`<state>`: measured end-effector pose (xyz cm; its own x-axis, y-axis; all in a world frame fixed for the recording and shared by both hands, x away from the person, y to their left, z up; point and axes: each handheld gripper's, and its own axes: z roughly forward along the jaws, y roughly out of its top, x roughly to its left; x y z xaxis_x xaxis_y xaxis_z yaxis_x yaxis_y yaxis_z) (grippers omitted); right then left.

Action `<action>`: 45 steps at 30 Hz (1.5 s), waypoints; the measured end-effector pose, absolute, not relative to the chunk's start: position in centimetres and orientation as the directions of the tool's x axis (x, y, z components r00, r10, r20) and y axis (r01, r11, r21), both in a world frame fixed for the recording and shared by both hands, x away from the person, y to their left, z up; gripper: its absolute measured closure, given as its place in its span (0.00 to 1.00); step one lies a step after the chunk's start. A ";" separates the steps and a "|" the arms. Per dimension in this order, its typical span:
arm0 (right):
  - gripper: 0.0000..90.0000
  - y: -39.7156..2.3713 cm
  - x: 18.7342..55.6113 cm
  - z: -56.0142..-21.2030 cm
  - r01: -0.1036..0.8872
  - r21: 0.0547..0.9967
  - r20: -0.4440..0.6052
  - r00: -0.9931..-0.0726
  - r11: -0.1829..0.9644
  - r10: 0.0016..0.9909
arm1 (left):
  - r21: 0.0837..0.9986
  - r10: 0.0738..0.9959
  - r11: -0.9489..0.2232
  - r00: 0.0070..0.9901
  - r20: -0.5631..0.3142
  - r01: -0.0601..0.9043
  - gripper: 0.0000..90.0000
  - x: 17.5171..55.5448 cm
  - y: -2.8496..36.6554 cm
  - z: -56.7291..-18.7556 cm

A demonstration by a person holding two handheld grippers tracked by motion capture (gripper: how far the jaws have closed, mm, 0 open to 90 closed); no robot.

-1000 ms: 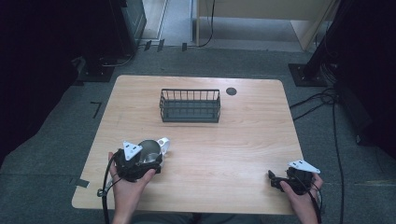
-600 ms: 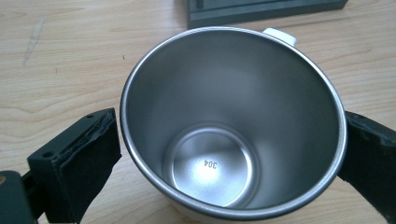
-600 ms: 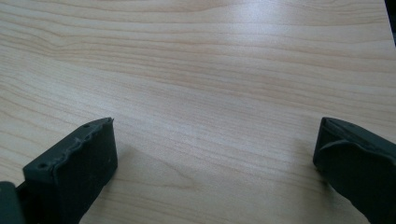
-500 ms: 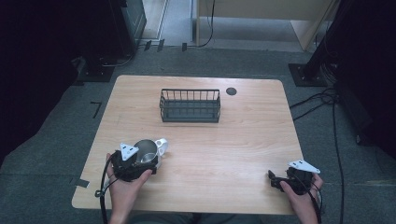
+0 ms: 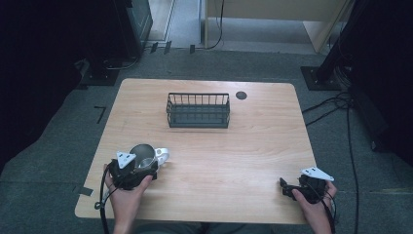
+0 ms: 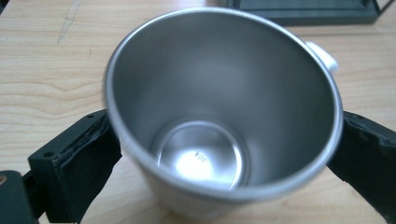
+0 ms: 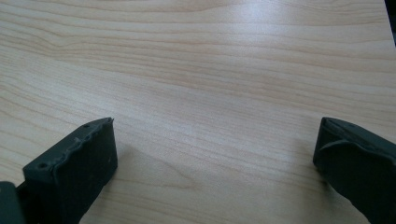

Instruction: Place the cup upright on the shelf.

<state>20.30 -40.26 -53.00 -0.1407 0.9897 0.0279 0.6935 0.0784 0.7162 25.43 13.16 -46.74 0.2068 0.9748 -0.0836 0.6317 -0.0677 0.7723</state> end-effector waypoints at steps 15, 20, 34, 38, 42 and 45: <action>0.00 -40.3 20.3 -53.0 0.694 0.716 0.028 -0.141 0.078 0.990 | 0.787 0.974 -0.080 0.215 -0.069 0.612 0.08 26.7 13.4 -48.0; 0.00 -40.3 20.3 -53.0 0.694 0.716 0.028 -0.141 0.078 0.990 | 0.787 0.975 -0.099 0.219 -0.046 0.609 0.09 26.9 13.3 -47.9; 0.00 -40.3 20.3 -53.0 0.693 0.716 0.028 -0.141 0.078 0.990 | 0.805 0.969 -0.117 0.245 -0.036 0.581 0.09 27.8 12.3 -46.7; 0.00 -40.3 20.3 -53.0 0.693 0.716 0.028 -0.141 0.078 0.990 | 0.812 0.962 -0.124 0.269 -0.043 0.571 0.09 28.6 11.4 -45.7; 0.00 -40.3 20.3 -53.0 0.693 0.716 0.028 -0.141 0.078 0.990 | 0.816 0.957 -0.124 0.284 -0.051 0.565 0.09 29.2 10.8 -45.1; 0.00 -40.3 20.3 -53.0 0.693 0.716 0.028 -0.141 0.078 0.990 | 0.819 0.955 -0.130 0.293 -0.049 0.560 0.09 29.8 10.2 -44.5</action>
<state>20.30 -40.27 -53.00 -0.1407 0.9897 0.0282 0.6934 0.0782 0.7163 29.82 10.22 -44.49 0.2934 0.9547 -0.0494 0.5597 -0.1296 0.8185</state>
